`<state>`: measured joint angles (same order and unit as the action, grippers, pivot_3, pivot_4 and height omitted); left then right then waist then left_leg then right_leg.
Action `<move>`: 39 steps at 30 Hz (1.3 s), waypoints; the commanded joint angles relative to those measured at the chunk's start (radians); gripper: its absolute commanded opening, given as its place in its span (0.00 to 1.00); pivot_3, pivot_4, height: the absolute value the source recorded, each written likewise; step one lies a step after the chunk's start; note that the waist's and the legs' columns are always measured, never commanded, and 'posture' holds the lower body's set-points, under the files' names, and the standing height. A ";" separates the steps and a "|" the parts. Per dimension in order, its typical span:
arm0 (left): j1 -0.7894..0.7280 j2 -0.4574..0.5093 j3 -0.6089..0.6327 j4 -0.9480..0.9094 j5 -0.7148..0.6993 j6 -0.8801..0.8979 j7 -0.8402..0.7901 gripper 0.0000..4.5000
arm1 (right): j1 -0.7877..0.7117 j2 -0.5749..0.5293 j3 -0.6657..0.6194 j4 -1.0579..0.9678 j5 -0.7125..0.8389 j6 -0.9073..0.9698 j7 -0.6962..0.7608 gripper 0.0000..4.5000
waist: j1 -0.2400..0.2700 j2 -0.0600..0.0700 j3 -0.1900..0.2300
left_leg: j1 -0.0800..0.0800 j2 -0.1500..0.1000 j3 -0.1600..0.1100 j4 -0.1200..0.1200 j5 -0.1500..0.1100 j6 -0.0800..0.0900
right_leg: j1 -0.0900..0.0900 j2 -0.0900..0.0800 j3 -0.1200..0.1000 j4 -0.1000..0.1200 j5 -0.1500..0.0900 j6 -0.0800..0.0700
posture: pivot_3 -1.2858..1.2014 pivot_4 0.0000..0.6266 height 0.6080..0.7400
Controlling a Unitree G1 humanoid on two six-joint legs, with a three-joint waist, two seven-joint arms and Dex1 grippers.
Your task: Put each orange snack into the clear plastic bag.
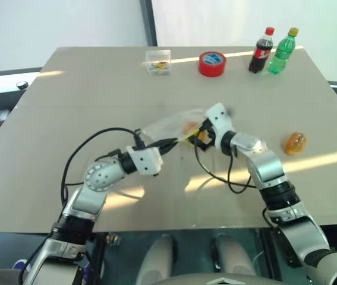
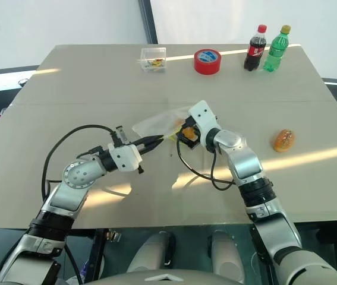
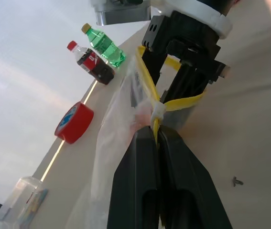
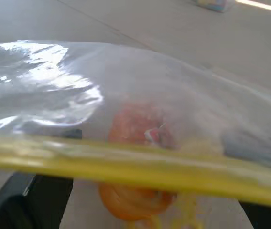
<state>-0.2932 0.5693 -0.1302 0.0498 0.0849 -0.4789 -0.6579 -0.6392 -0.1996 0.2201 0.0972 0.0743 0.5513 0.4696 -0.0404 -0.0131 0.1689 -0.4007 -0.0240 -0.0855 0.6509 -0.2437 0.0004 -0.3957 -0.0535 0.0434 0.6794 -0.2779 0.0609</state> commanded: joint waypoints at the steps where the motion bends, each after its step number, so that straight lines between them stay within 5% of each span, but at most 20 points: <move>1: -0.021 -0.016 0.029 -0.044 -0.008 0.073 0.036 0.00 | 0.045 -0.068 -0.057 -0.191 0.030 0.057 0.028 0.99 | 0.003 0.000 0.000 | 0.000 0.000 0.000 0.000 0.000 0.000 | 0.000 0.000 0.000 0.000 0.000 0.000 | 0.52 0.24 1.00; 7: -0.050 -0.038 0.030 -0.023 0.036 0.125 0.093 0.00 | 0.182 -0.185 -0.156 -0.499 0.081 0.193 0.018 0.99 | 0.005 0.000 0.000 | -0.001 0.000 -0.001 0.000 0.000 0.000 | 0.000 0.000 -0.001 -0.001 0.000 0.000 | 0.52 0.24 1.00; 11: -0.075 -0.057 0.027 0.004 0.055 0.133 0.129 0.00 | 0.218 -0.151 -0.294 -0.602 0.008 0.361 -0.191 0.99 | 0.000 0.000 0.000 | 0.000 0.000 0.000 0.000 0.000 0.000 | 0.000 0.000 0.000 0.000 0.000 0.000 | 0.52 0.24 1.00; 23: -0.123 -0.070 0.004 0.067 0.054 0.112 0.117 0.00 | 0.221 0.102 -0.514 -0.623 -0.164 0.536 -0.623 0.99 | 0.002 0.000 0.000 | 0.000 0.000 0.001 0.000 0.000 0.000 | 0.000 0.000 0.001 0.001 0.000 0.000 | 0.52 0.24 1.00; 34: -0.127 -0.075 0.006 0.074 0.065 0.098 0.124 0.00 | 0.206 0.183 -0.643 -0.424 -0.110 0.448 -0.683 0.99 | 0.000 0.001 0.000 | 0.000 -0.001 0.001 -0.001 0.000 0.000 | 0.000 0.000 0.001 0.001 0.000 0.000 | 0.52 0.24 1.00; 37: -0.126 -0.074 0.010 0.069 0.064 0.102 0.126 0.00 | 0.219 0.166 -0.636 -0.399 -0.107 0.423 -0.675 0.80 | -0.001 0.001 0.000 | 0.000 -0.001 0.001 -0.001 0.000 0.000 | 0.000 0.000 0.001 0.001 0.000 0.000 | 0.52 0.24 1.00; 39: -0.123 -0.073 0.013 0.065 0.062 0.105 0.128 0.00 | 0.229 0.150 -0.623 -0.393 -0.108 0.401 -0.666 0.59 | -0.001 0.001 0.000 | 0.000 -0.001 0.001 -0.001 0.000 0.000 | 0.000 0.000 0.001 0.001 0.000 0.000 | 0.52 0.24 1.00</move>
<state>-0.4068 0.4940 -0.1300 0.1407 0.1538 -0.3584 -0.5408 -0.4148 -0.0253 -0.4084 -0.2809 -0.0346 0.9927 -0.2031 -0.0411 -0.0124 0.1685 -0.4003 -0.0246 -0.0842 0.6503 -0.2437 0.0004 -0.3958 -0.0531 0.0446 0.6802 -0.2779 0.0609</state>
